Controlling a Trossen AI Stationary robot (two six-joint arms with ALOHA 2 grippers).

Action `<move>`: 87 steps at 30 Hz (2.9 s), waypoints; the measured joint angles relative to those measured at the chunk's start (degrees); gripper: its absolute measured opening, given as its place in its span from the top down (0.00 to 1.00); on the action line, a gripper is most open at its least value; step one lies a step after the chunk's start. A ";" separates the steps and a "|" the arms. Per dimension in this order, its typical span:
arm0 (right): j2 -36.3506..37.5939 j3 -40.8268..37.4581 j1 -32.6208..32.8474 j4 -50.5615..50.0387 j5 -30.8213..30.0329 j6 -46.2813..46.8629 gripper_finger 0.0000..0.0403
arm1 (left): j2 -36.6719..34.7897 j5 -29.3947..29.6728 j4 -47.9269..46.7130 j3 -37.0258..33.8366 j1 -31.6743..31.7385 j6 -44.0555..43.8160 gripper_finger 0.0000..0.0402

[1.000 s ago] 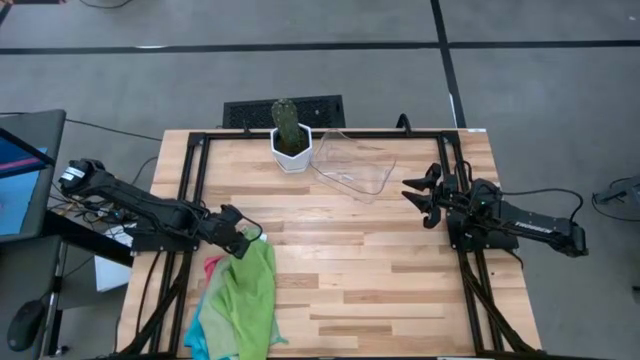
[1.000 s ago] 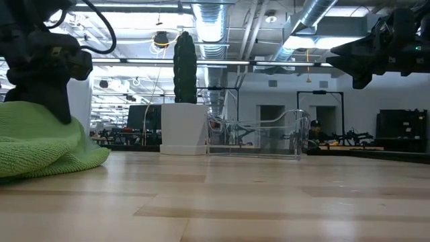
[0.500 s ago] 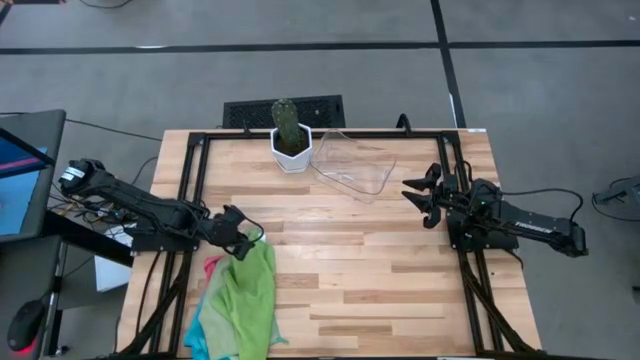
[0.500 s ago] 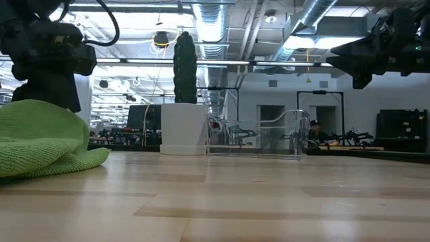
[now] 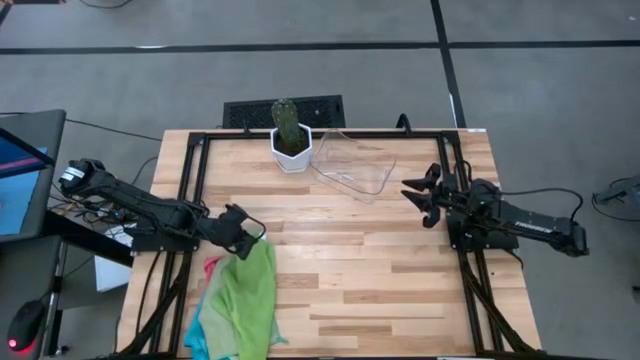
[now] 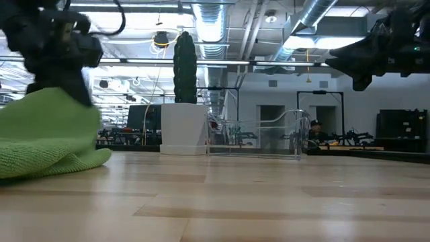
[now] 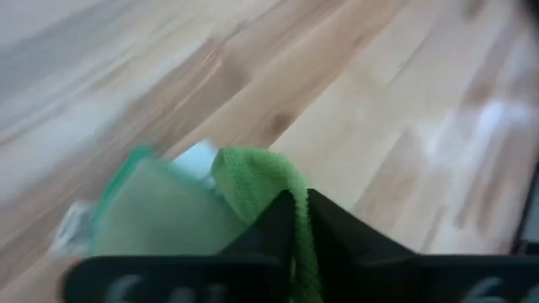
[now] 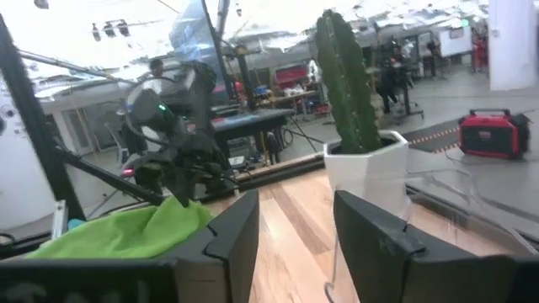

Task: Fold microfiber towels
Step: Fold the green towel

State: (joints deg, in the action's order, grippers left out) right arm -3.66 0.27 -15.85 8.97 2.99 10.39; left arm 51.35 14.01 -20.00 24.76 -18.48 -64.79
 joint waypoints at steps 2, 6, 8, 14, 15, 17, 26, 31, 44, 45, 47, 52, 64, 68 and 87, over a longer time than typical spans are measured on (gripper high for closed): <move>-0.99 -0.01 -0.01 0.05 -1.39 0.13 0.57 | 0.00 0.46 5.32 0.01 0.65 2.68 0.98; -3.74 -0.02 0.20 0.82 -1.64 0.17 0.59 | 0.00 0.29 16.37 0.20 2.47 8.26 0.99; -5.36 -0.01 0.84 1.23 -1.64 0.17 0.59 | 0.00 -0.24 18.63 1.61 3.31 10.69 0.99; -11.83 0.02 4.00 8.67 -1.91 -1.70 0.59 | 0.46 -4.28 19.21 8.08 5.27 18.24 1.00; -13.16 0.11 4.51 9.92 -2.44 -2.24 0.59 | 0.48 -5.06 19.79 9.02 5.50 19.17 1.00; -16.15 0.91 5.49 9.88 -3.67 -3.32 0.57 | 1.11 -5.99 19.76 11.03 5.92 20.67 1.00; -33.20 6.97 8.65 20.09 -4.64 -8.76 0.45 | 6.87 -8.61 19.90 17.79 6.01 23.69 1.00; -45.04 13.65 10.30 22.17 -4.51 -12.20 0.43 | 12.17 -14.25 19.86 21.54 5.99 23.81 1.00; -76.55 32.03 12.25 22.94 7.77 -21.39 0.43 | 16.90 -25.80 19.38 25.30 4.63 24.95 1.00; -78.63 33.28 12.07 23.52 9.70 -21.51 0.43 | 16.72 -25.86 19.29 25.30 4.26 24.88 1.00; -82.96 36.33 11.78 24.09 13.61 -22.37 0.43 | 16.55 -26.16 19.62 25.34 3.67 24.42 1.00; -93.05 43.31 11.87 24.06 18.08 -25.44 0.43 | 16.41 -26.22 19.21 25.35 1.86 22.64 1.00; -107.40 55.67 11.52 24.03 21.65 -33.18 0.43 | 16.41 -25.11 16.62 25.32 0.42 20.15 1.00; -110.31 58.80 11.61 23.84 24.58 -33.40 0.43 | 16.41 -24.21 16.66 25.32 0.44 19.97 1.00; -108.17 59.45 7.82 2.75 27.61 -29.86 0.43 | 16.41 -22.61 16.30 25.28 0.53 20.78 1.00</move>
State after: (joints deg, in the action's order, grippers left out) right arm -111.83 59.72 -8.03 11.72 30.60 -19.47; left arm 67.77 -8.60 -3.70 50.04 -17.96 -44.01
